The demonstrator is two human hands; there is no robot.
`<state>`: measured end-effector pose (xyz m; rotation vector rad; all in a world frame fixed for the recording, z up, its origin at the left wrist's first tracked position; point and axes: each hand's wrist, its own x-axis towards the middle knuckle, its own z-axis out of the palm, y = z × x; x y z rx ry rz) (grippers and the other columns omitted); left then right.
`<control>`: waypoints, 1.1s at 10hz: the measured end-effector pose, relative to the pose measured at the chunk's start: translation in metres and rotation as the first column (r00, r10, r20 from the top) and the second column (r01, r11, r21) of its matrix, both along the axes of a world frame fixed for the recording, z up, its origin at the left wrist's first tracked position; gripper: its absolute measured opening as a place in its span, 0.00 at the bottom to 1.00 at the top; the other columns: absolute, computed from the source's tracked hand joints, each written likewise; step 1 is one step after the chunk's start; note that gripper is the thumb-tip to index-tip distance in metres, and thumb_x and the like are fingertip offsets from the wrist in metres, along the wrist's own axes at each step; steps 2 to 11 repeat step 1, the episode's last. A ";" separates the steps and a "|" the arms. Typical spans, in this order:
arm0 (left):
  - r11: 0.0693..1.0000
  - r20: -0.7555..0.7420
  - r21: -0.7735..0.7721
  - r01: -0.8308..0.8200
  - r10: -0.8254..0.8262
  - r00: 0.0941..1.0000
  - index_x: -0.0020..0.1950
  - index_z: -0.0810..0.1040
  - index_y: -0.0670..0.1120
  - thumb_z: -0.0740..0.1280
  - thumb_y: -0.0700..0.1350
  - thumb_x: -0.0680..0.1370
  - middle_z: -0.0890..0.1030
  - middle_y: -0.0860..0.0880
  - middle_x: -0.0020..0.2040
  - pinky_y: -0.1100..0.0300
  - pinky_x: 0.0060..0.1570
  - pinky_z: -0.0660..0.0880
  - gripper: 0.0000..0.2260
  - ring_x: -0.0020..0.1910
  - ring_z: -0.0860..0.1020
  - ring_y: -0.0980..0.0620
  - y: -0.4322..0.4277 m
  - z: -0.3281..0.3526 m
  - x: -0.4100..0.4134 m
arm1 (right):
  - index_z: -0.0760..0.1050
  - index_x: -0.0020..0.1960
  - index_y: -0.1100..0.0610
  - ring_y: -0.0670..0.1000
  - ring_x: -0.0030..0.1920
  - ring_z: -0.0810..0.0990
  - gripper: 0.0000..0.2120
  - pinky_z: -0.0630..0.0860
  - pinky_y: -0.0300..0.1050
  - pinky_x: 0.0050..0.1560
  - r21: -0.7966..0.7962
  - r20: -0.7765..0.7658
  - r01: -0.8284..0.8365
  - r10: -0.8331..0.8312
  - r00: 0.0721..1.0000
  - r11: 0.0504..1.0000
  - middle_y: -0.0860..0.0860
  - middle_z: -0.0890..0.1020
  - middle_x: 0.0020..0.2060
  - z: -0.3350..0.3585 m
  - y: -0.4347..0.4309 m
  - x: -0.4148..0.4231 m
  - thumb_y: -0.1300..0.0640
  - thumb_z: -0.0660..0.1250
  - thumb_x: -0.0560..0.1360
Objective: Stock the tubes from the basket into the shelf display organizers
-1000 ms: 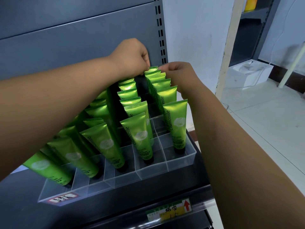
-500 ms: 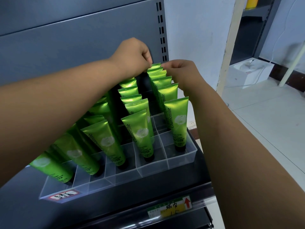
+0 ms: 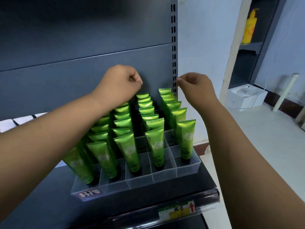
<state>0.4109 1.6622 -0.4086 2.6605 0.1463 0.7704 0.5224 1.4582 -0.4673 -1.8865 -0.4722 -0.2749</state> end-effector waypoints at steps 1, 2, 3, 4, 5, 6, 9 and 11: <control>0.999 0.079 -0.049 -0.006 0.009 0.997 0.42 0.84 0.49 0.70 0.41 0.75 0.82 0.57 0.37 0.61 0.46 0.76 0.05 0.38 0.80 0.58 -0.003 0.003 -0.053 | 0.83 0.54 0.52 0.47 0.53 0.81 0.11 0.75 0.44 0.53 -0.060 0.094 0.167 -0.161 0.982 0.984 0.45 0.85 0.50 0.011 -0.007 -0.038 0.50 0.64 0.80; 0.999 0.079 -0.049 -0.006 0.009 0.997 0.42 0.84 0.49 0.70 0.41 0.75 0.82 0.57 0.37 0.61 0.46 0.76 0.05 0.38 0.80 0.58 -0.003 0.003 -0.053 | 0.83 0.54 0.52 0.47 0.53 0.81 0.11 0.75 0.44 0.53 -0.060 0.094 0.167 -0.161 0.982 0.984 0.45 0.85 0.50 0.011 -0.007 -0.038 0.50 0.64 0.80; 0.999 0.079 -0.049 -0.006 0.009 0.997 0.42 0.84 0.49 0.70 0.41 0.75 0.82 0.57 0.37 0.61 0.46 0.76 0.05 0.38 0.80 0.58 -0.003 0.003 -0.053 | 0.83 0.54 0.52 0.47 0.53 0.81 0.11 0.75 0.44 0.53 -0.060 0.094 0.167 -0.161 0.982 0.984 0.45 0.85 0.50 0.011 -0.007 -0.038 0.50 0.64 0.80; 0.999 0.079 -0.049 -0.006 0.009 0.997 0.42 0.84 0.49 0.70 0.41 0.75 0.82 0.57 0.37 0.61 0.46 0.76 0.05 0.38 0.80 0.58 -0.003 0.003 -0.053 | 0.83 0.54 0.52 0.47 0.53 0.81 0.11 0.75 0.44 0.53 -0.060 0.094 0.167 -0.161 0.982 0.984 0.45 0.85 0.50 0.011 -0.007 -0.038 0.50 0.64 0.80; 0.999 0.079 -0.049 -0.006 0.009 0.997 0.42 0.84 0.49 0.70 0.41 0.75 0.82 0.57 0.37 0.61 0.46 0.76 0.05 0.38 0.80 0.58 -0.003 0.003 -0.053 | 0.83 0.54 0.52 0.47 0.53 0.81 0.11 0.75 0.44 0.53 -0.060 0.094 0.167 -0.161 0.982 0.984 0.45 0.85 0.50 0.011 -0.007 -0.038 0.50 0.64 0.80; 0.999 0.079 -0.049 -0.006 0.009 0.997 0.42 0.84 0.49 0.70 0.41 0.75 0.82 0.57 0.37 0.61 0.46 0.76 0.05 0.38 0.80 0.58 -0.003 0.003 -0.053 | 0.83 0.54 0.52 0.47 0.53 0.81 0.11 0.75 0.44 0.53 -0.060 0.094 0.167 -0.161 0.982 0.984 0.45 0.85 0.50 0.011 -0.007 -0.038 0.50 0.64 0.80; 0.999 0.079 -0.049 -0.006 0.009 0.997 0.42 0.84 0.49 0.70 0.41 0.75 0.82 0.57 0.37 0.61 0.46 0.76 0.05 0.38 0.80 0.58 -0.003 0.003 -0.053 | 0.83 0.54 0.52 0.47 0.53 0.81 0.11 0.75 0.44 0.53 -0.060 0.094 0.167 -0.161 0.982 0.984 0.45 0.85 0.50 0.011 -0.007 -0.038 0.50 0.64 0.80; 0.999 0.079 -0.049 -0.006 0.009 0.997 0.42 0.84 0.49 0.70 0.41 0.75 0.82 0.57 0.37 0.61 0.46 0.76 0.05 0.38 0.80 0.58 -0.003 0.003 -0.053 | 0.83 0.54 0.52 0.47 0.53 0.81 0.11 0.75 0.44 0.53 -0.060 0.094 0.167 -0.161 0.982 0.984 0.45 0.85 0.50 0.011 -0.007 -0.038 0.50 0.64 0.80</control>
